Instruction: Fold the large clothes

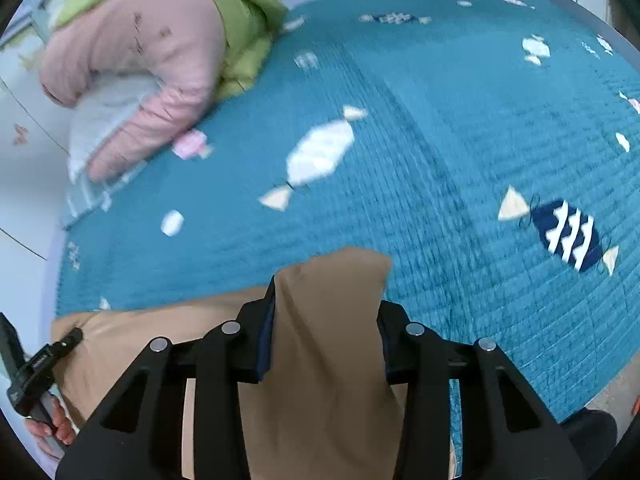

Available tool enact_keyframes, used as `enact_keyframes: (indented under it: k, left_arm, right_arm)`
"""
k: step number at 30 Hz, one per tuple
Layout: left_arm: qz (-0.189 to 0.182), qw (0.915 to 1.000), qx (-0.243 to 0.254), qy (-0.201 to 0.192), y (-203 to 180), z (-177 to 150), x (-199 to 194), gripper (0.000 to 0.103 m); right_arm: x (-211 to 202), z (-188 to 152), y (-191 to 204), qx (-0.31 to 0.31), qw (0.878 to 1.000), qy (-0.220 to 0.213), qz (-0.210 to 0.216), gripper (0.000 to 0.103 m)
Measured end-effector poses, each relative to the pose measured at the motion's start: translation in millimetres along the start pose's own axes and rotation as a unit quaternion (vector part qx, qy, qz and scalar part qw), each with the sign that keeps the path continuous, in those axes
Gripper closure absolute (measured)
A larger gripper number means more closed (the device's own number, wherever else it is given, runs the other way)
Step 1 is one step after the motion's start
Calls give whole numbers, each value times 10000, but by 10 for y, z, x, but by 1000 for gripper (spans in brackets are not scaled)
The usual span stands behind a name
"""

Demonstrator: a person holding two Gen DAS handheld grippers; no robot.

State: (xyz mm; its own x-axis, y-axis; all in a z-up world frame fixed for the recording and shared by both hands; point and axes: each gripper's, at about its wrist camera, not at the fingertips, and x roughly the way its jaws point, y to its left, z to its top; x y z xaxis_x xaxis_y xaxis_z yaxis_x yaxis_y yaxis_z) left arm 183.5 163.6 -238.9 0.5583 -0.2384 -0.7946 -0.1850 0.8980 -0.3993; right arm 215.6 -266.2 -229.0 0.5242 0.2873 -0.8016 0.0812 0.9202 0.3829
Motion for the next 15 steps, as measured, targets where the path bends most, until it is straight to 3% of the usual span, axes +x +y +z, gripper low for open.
enact_keyframes:
  k: [4, 6, 8, 10, 13, 15]
  left_arm:
    - [22, 9998, 115, -132, -220, 245, -78, 69]
    - [95, 9998, 104, -123, -287, 352, -10, 57]
    - [501, 9986, 131, -69, -348, 456, 145, 44]
    - [863, 9961, 125, 123, -362, 492, 301, 43]
    - [822, 9964, 61, 204, -305, 388, 346, 30]
    - [950, 9951, 166, 205, -268, 289, 342, 28]
  right_arm:
    - [-52, 268, 15, 144, 9998, -53, 86, 66]
    - [0, 390, 16, 216, 9997, -99, -3, 66]
    - [148, 518, 0, 198, 9988, -27, -440, 46]
    - [223, 534, -55, 257, 9957, 63, -884, 32]
    - [211, 399, -231, 471, 9976, 20, -509, 14]
    - [229, 279, -364, 541, 9970, 158, -527, 10]
